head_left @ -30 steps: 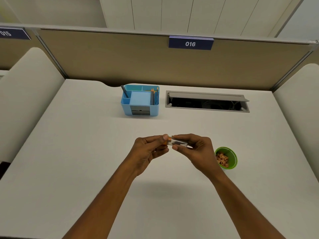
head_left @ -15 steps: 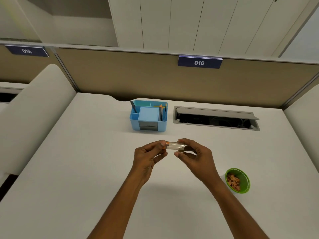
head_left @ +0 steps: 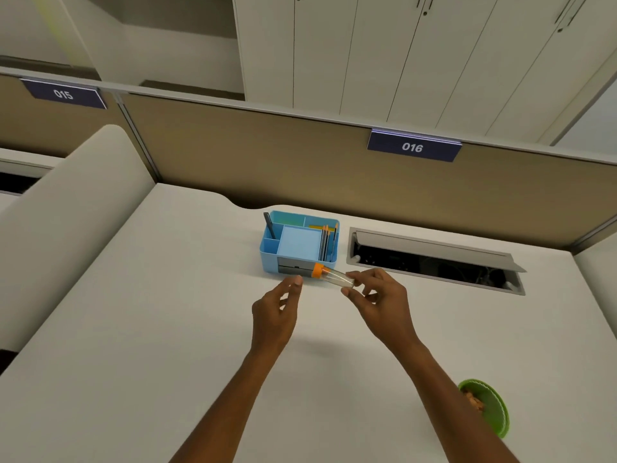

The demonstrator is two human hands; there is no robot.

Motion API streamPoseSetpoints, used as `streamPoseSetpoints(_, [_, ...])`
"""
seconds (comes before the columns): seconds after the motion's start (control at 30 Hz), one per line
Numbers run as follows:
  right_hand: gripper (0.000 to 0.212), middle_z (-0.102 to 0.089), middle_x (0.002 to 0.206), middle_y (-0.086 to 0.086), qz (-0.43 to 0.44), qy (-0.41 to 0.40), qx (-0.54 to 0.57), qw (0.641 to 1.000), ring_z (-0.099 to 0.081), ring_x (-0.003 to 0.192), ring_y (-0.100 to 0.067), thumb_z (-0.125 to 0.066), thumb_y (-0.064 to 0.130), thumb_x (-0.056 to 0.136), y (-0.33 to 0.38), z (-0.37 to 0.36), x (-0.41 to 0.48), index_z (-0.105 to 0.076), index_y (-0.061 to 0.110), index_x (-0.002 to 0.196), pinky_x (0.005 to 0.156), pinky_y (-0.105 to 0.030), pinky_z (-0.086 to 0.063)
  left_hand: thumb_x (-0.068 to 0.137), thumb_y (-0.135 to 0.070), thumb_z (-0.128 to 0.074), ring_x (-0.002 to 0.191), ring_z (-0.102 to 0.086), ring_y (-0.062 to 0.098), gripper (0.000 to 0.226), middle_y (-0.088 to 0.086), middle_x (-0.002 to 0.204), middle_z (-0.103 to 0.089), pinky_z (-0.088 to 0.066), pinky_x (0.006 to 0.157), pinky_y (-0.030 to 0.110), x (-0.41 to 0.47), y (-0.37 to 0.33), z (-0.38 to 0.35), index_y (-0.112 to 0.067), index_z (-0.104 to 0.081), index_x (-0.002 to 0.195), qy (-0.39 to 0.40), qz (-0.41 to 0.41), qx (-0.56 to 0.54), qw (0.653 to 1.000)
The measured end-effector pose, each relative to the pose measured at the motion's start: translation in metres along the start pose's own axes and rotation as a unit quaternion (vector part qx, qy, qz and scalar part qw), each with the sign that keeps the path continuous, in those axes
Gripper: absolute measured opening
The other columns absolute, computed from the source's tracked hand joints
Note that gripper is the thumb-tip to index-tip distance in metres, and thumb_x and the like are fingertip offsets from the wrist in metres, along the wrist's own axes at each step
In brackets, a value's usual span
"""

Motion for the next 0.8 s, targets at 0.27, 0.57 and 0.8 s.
streamPoseSetpoints(0.27, [0.036, -0.069, 0.102, -0.011, 0.015, 0.024, -0.069, 0.997, -0.058, 0.082, -0.021, -0.077, 0.018, 0.089, -0.006, -0.038, 0.073, -0.073, 0.008, 0.123, 0.067, -0.031, -0.055, 0.098, -0.058, -0.017, 0.163, -0.009, 0.023, 0.079, 0.006, 0.176, -0.014, -0.008, 0.130, 0.043, 0.046, 0.074, -0.031, -0.017, -0.013, 0.166, 0.087, -0.054, 0.277, 0.955])
streamPoseSetpoints(0.57, [0.039, -0.068, 0.126, -0.013, -0.029, 0.066, -0.119, 0.990, -0.060, 0.118, -0.027, -0.074, 0.021, 0.092, -0.049, -0.101, 0.117, -0.069, 0.008, 0.129, 0.097, -0.044, -0.059, 0.106, -0.050, -0.025, 0.162, -0.007, 0.027, 0.072, 0.011, 0.175, -0.009, -0.003, 0.129, 0.044, 0.044, 0.132, -0.059, -0.011, -0.011, 0.165, 0.111, -0.087, 0.387, 0.911])
streamPoseSetpoints(0.8, [0.037, -0.069, 0.127, -0.008, -0.046, 0.077, -0.186, 0.978, -0.054, 0.122, -0.029, -0.071, 0.030, 0.094, -0.063, -0.128, 0.128, -0.070, 0.018, 0.129, 0.098, -0.048, -0.039, 0.104, -0.056, -0.014, 0.162, -0.010, 0.027, 0.077, 0.011, 0.175, -0.011, -0.002, 0.129, 0.043, 0.041, 0.148, -0.063, -0.009, -0.013, 0.165, 0.129, -0.081, 0.433, 0.889])
Point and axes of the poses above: each hand's wrist, its own x-axis towards the middle knuckle, its own z-axis out of the back of the hand, y = z × x, the point moved 9 cm from there along x, towards the middle knuckle
